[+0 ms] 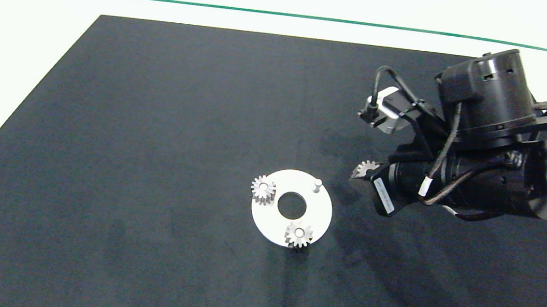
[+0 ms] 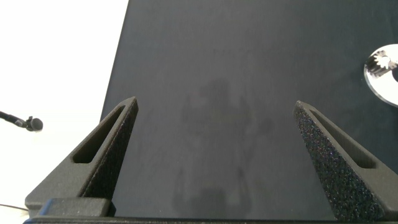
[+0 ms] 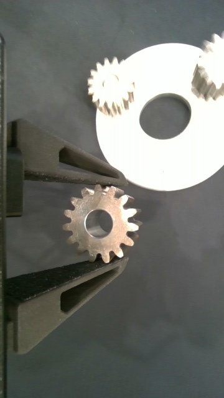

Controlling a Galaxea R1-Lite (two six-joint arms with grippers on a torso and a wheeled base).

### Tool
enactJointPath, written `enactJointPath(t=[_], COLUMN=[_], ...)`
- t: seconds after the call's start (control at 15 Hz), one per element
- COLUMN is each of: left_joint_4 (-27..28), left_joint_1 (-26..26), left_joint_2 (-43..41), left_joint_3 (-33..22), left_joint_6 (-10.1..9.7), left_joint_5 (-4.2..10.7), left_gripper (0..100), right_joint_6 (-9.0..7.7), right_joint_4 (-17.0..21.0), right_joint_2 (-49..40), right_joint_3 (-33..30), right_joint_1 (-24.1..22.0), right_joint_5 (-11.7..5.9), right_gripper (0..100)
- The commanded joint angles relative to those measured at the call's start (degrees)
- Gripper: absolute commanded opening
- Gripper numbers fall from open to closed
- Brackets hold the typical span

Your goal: Install three planetary gears onto the carrier pins

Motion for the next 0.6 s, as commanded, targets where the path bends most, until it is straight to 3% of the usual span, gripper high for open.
enactJointPath(t=[0.07, 0.6], left_joint_4=[0.1, 0.1], left_joint_1=[0.5, 1.2], left_joint_2=[-0.5, -0.6], left_joint_3=[-0.3, -0.4], left_joint_6=[0.07, 0.07], left_joint_5=[-0.13, -0.22], left_gripper=[100, 100], right_joint_6=[-0.03, -0.03], right_joint_4=[1.3, 1.5], right_joint_2=[5.3, 9.5], right_joint_3=[-4.0, -8.3], right_joint_1=[1.5, 3.1], right_joint_5=[-0.26, -0.35], right_gripper=[7, 7])
